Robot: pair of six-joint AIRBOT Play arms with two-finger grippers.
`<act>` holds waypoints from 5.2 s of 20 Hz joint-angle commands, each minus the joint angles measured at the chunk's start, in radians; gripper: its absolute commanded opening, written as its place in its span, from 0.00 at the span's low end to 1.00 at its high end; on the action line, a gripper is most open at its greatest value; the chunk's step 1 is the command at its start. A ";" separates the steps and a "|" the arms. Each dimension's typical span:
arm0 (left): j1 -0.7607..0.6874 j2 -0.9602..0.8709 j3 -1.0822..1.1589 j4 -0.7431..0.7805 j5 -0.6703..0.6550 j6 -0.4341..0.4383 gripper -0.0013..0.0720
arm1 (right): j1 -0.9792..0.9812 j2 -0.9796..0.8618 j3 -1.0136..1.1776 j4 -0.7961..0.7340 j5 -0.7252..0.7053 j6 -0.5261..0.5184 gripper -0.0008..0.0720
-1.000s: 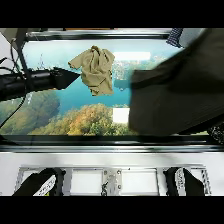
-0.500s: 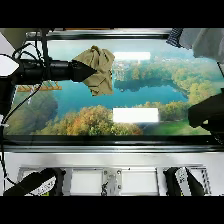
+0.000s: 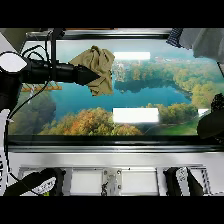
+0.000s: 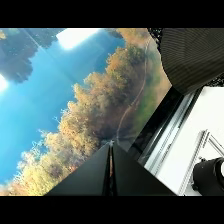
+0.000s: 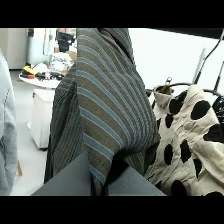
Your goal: Fold the clothes and pants, and hang the long-sleeved shirts on hangers.
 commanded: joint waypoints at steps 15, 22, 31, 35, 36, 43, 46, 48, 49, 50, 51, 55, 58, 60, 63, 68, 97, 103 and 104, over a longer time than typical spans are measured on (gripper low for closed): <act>-0.001 -0.003 0.001 0.000 -0.018 0.002 0.04 | -0.019 0.026 0.003 -0.021 -0.008 0.026 0.02; -0.001 -0.003 0.000 0.000 -0.025 0.002 0.04 | -0.037 -0.070 0.053 -0.029 -0.059 0.030 0.02; -0.001 -0.003 0.000 0.000 -0.028 0.002 0.04 | -0.207 -0.134 0.068 -0.014 0.045 0.101 0.02; -0.001 -0.003 0.000 0.000 -0.026 0.001 0.04 | -0.207 -0.147 0.069 0.005 0.011 0.110 0.02; -0.001 -0.003 0.000 0.000 -0.026 0.001 0.04 | -0.207 -0.150 0.069 -0.002 -0.002 0.129 0.02; -0.002 -0.003 0.000 0.000 -0.029 0.000 0.04 | -0.208 -0.174 0.068 -0.022 0.045 0.138 0.02; -0.002 -0.003 0.000 0.000 -0.029 0.000 0.04 | -0.212 -0.174 0.068 -0.037 0.072 0.159 0.02; -0.002 -0.003 0.000 0.000 -0.033 0.001 0.04 | -0.232 -0.176 0.068 -0.037 0.128 0.218 0.02; -0.002 -0.003 0.000 0.000 -0.036 0.001 0.04 | -0.241 -0.176 0.068 -0.038 0.149 0.225 0.02; -0.002 -0.003 0.000 0.000 -0.036 0.001 0.04 | -0.254 -0.175 0.068 -0.037 0.165 0.224 0.02; -0.002 -0.003 0.000 0.000 -0.036 0.001 0.04 | -0.264 -0.172 0.068 -0.039 0.173 0.224 0.02; -0.002 -0.003 0.000 0.001 -0.036 0.001 0.04 | -0.295 -0.145 0.068 -0.041 0.174 0.224 0.03; -0.002 -0.003 0.000 0.001 -0.036 0.001 0.04 | -0.294 -0.136 0.068 -0.042 0.175 0.224 0.04; -0.002 -0.003 0.000 0.001 -0.036 0.002 0.04 | -0.292 -0.129 0.068 -0.016 0.203 0.224 0.05; -0.002 -0.003 0.000 0.001 -0.038 0.001 0.04 | -0.292 -0.103 0.068 0.032 0.217 0.225 0.25; -0.002 -0.003 0.000 0.002 -0.049 0.002 0.04 | -0.292 -0.048 0.068 0.168 0.171 0.224 0.65; -0.103 0.270 -0.450 0.051 0.249 -0.122 0.04 | 1.367 -0.118 -0.650 0.653 0.584 -0.413 0.64; -0.103 0.294 -0.462 0.051 0.249 -0.122 0.04 | 1.383 -0.153 -0.662 0.660 0.621 -0.413 0.03; -0.103 0.295 -0.462 0.051 0.255 -0.122 0.04 | 1.383 -0.153 -0.662 0.664 0.620 -0.413 0.03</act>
